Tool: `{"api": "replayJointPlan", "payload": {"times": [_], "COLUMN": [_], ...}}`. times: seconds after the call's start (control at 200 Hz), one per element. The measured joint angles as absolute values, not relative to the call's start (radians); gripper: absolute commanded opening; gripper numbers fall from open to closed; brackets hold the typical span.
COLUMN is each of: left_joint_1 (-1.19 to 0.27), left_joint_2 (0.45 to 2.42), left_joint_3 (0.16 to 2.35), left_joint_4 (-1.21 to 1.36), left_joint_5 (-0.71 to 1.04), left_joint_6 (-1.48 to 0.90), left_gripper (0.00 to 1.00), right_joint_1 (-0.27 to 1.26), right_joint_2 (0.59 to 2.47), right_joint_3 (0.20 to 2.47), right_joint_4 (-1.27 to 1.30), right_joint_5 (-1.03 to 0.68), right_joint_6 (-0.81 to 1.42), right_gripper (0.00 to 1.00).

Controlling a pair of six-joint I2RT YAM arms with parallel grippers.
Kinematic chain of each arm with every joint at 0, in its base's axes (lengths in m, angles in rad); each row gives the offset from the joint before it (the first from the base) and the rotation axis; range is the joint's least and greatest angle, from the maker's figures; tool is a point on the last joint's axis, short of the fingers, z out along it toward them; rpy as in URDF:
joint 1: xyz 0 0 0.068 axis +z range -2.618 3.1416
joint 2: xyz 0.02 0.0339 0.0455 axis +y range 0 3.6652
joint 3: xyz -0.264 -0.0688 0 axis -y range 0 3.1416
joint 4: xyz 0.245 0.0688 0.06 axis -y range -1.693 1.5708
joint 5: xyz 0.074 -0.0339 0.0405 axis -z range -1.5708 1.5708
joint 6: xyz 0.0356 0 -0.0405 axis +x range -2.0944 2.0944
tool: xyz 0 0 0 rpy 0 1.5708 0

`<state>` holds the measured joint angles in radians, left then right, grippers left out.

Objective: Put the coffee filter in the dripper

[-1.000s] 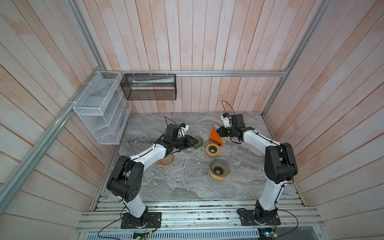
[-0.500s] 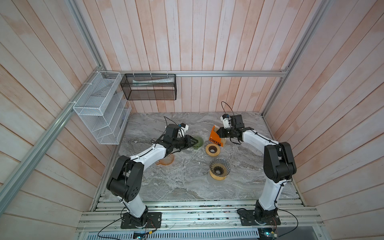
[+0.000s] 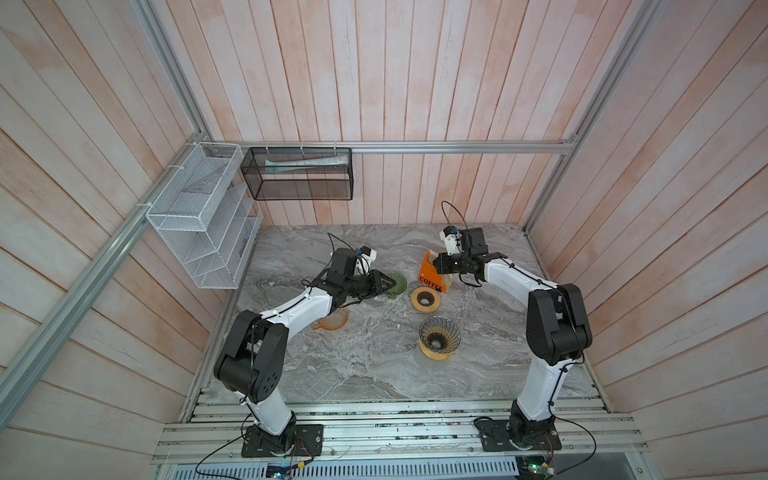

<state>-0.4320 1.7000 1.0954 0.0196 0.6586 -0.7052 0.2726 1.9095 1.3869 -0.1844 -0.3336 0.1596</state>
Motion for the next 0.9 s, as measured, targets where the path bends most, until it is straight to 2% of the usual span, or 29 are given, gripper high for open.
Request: {"api": "replayJointPlan", "payload": {"times": [0.82, 0.86, 0.9], "left_joint_1": [-0.432, -0.432, -0.432], "left_joint_2": [1.7, 1.7, 1.7], "left_joint_3": [1.088, 1.087, 1.085], "left_joint_4": [0.023, 0.023, 0.023], "left_joint_5": [0.659, 0.659, 0.659], "left_joint_6": [-0.709, -0.709, -0.709], "left_gripper": [0.26, 0.26, 0.27], "right_joint_1": [0.273, 0.273, 0.273], "right_joint_2": [1.855, 1.855, 1.855], "right_joint_3": [1.387, 1.387, 1.387], "right_joint_4": [-0.204, -0.204, -0.204], "right_joint_5": [-0.31, -0.31, -0.31], "right_joint_6": [0.152, 0.152, 0.154], "right_gripper": [0.0, 0.11, 0.16]}}
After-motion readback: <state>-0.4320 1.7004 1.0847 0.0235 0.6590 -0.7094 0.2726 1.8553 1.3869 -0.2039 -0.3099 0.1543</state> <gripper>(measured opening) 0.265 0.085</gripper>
